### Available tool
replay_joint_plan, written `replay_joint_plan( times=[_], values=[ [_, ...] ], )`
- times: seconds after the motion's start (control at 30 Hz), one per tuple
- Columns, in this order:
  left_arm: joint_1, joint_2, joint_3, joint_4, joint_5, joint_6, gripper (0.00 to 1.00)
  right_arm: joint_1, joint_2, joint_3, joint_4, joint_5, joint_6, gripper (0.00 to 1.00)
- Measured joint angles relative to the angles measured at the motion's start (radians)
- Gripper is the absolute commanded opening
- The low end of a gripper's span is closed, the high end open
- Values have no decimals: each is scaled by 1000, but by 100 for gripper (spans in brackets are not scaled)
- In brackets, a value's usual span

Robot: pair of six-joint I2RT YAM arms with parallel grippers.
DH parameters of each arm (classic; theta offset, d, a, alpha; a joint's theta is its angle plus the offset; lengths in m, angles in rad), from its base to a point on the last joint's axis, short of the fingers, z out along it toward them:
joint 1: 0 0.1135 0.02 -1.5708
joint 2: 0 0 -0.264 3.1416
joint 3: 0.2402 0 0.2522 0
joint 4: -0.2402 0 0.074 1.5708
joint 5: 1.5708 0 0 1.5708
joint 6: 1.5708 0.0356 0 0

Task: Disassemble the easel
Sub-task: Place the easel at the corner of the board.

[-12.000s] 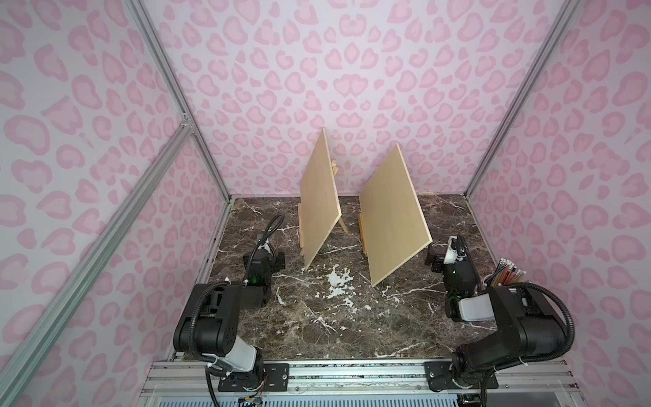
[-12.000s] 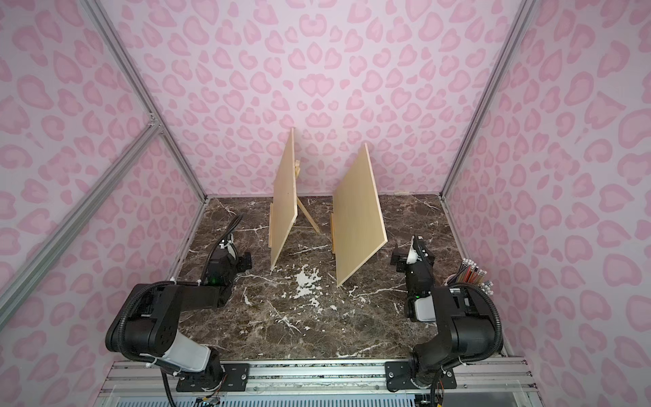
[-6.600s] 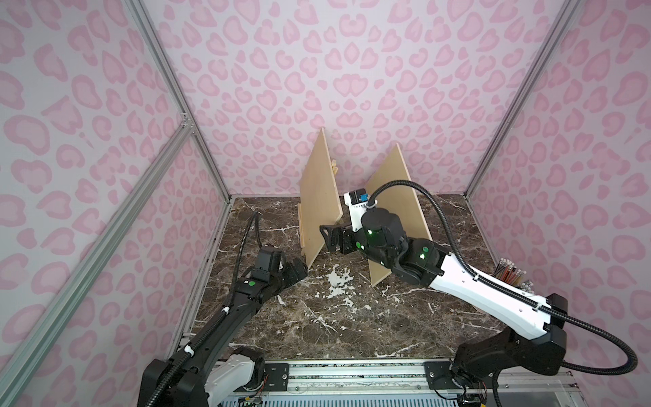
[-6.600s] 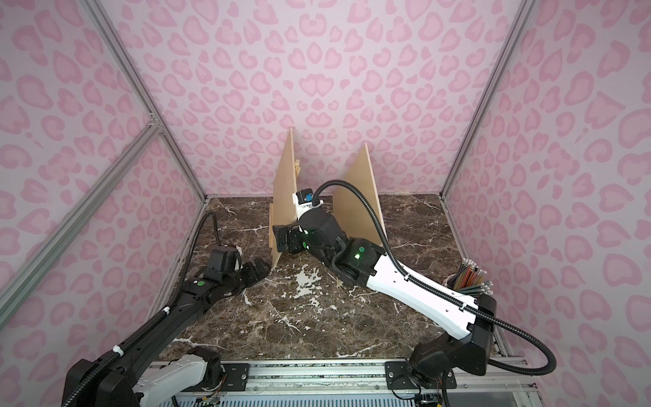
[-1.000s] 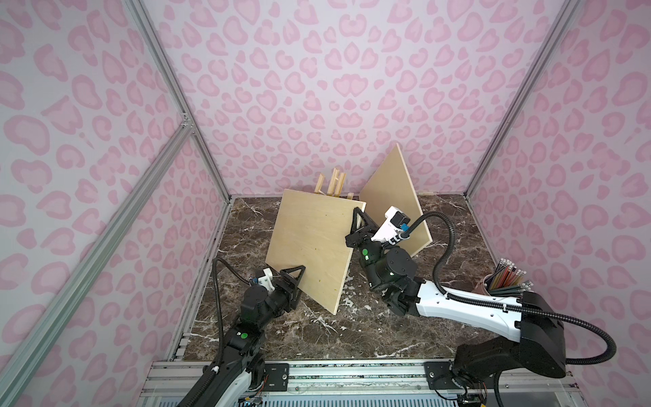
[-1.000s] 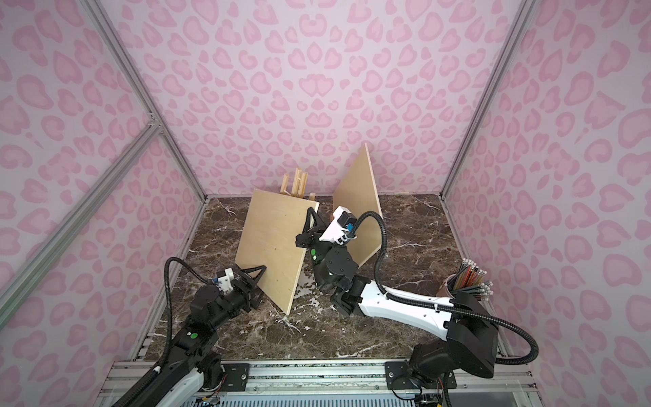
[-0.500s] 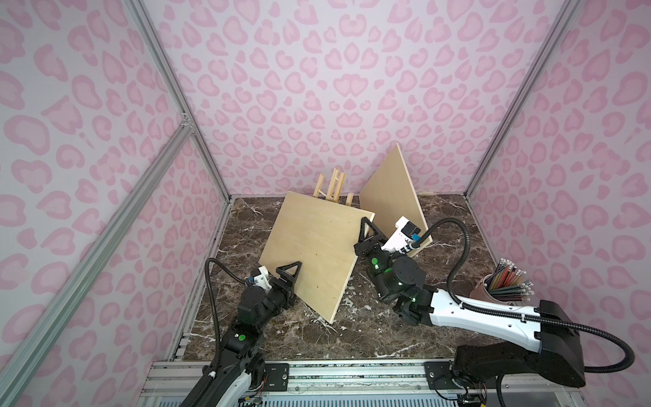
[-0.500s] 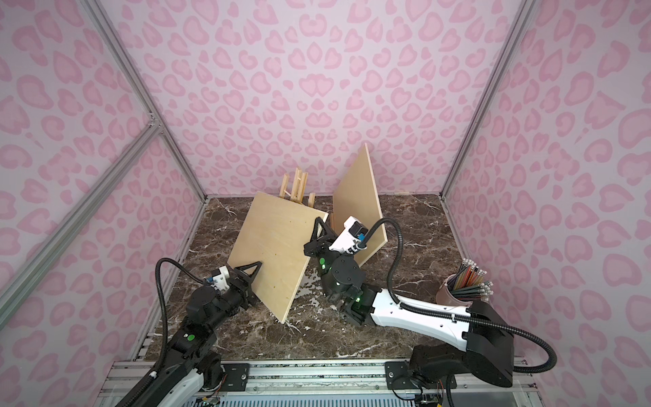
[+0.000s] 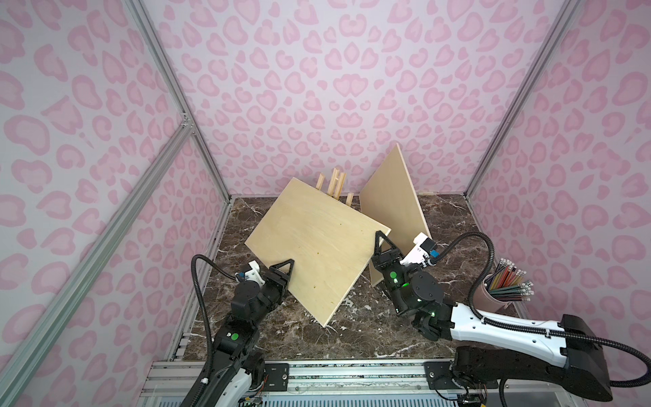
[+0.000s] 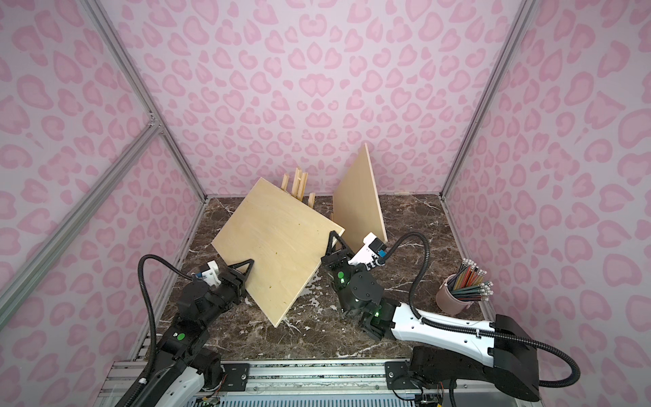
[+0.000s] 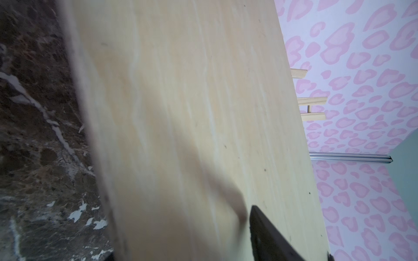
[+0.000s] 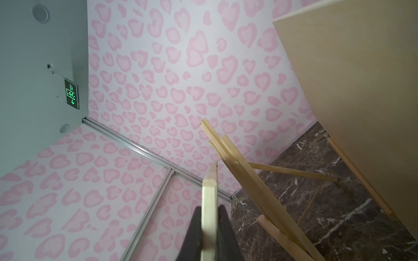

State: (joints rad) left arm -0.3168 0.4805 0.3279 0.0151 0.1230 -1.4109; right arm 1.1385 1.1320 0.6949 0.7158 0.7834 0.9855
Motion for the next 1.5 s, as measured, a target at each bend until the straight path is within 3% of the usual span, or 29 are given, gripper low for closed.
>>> replay_joint_plan(
  times=[0.23, 0.43, 0.5, 0.6, 0.7, 1.07, 1.27, 1.5],
  values=[
    [18, -19, 22, -47, 1, 16, 49, 3, -75, -99, -30, -21, 129, 0],
    [27, -21, 84, -13, -12, -69, 10, 3, -138, -153, -87, 10, 280, 0],
    [29, -24, 124, 42, -19, -128, 9, 3, -153, -167, -109, 6, 345, 0],
    [29, -29, 175, 53, -20, -81, 8, 3, -169, -172, -100, -28, 365, 0],
    [32, -27, 210, -18, -23, -65, 3, 3, -172, -177, -108, -41, 382, 0],
    [96, 48, 442, -277, -25, 84, 3, 2, -116, -171, -120, -130, 418, 0],
    [217, 133, 572, -416, 70, 165, 3, 2, -83, -162, -122, -206, 391, 30],
    [319, 200, 637, -563, 151, 250, 3, 3, -65, -176, -235, -363, 212, 49]
  ],
)
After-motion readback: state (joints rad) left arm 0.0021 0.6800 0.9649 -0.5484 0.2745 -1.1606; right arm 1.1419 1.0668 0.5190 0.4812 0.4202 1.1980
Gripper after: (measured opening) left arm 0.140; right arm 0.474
